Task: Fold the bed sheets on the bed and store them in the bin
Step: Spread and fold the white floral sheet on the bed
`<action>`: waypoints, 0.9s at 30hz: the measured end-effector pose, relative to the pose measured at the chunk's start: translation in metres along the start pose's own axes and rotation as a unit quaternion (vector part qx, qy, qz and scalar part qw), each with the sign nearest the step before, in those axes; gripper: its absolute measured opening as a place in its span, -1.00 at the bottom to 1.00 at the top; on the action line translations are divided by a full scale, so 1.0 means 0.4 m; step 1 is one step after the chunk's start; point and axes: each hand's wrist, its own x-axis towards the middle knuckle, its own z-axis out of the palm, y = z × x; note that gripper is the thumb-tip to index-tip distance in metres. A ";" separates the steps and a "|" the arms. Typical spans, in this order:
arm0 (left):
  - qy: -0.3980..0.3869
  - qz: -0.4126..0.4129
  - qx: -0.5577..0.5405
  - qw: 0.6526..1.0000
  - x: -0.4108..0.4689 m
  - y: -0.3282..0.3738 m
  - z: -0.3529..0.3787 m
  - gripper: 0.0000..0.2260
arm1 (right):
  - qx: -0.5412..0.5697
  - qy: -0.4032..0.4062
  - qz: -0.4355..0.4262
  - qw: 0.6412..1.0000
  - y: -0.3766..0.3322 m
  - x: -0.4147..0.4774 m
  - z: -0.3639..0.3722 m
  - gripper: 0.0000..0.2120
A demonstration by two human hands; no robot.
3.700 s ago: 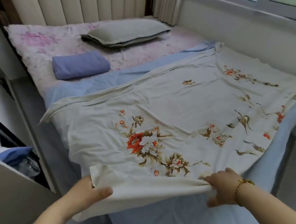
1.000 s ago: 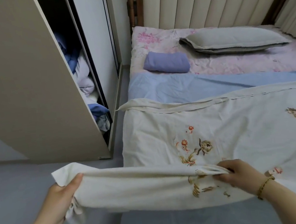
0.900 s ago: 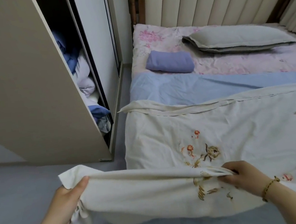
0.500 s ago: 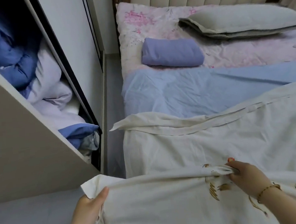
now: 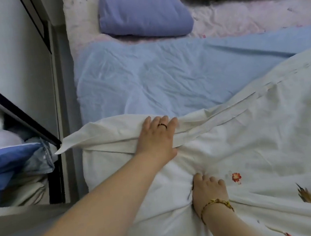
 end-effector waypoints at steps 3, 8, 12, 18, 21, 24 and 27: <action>0.036 0.036 0.036 0.998 0.061 0.018 0.012 -0.55 | -0.001 -0.021 0.006 1.000 0.001 0.015 -0.005 -0.55; 0.035 -0.045 -0.065 0.996 0.165 -0.066 -0.109 -0.71 | -0.011 -0.047 -0.005 0.999 0.005 0.022 -0.008 -0.55; 0.113 -0.114 -0.047 0.986 0.269 -0.180 -0.212 -0.77 | -0.005 -0.039 -0.010 0.999 0.010 0.029 -0.007 -0.58; 0.130 -0.217 -0.160 0.954 0.271 -0.291 -0.198 -0.72 | -0.005 -0.035 -0.020 0.999 0.013 0.031 -0.005 -0.57; -0.012 -0.110 -0.227 0.968 0.179 -0.221 -0.150 -0.45 | -0.003 -0.029 -0.024 0.999 0.016 0.026 -0.005 -0.58; -0.068 -0.056 -0.028 0.996 0.083 -0.180 -0.112 -0.21 | 0.005 -0.015 -0.028 0.999 0.018 0.026 -0.002 -0.59; -0.015 -0.105 -0.038 0.994 0.064 -0.208 -0.110 -0.32 | 0.016 0.004 -0.028 0.999 0.020 0.025 0.005 -0.59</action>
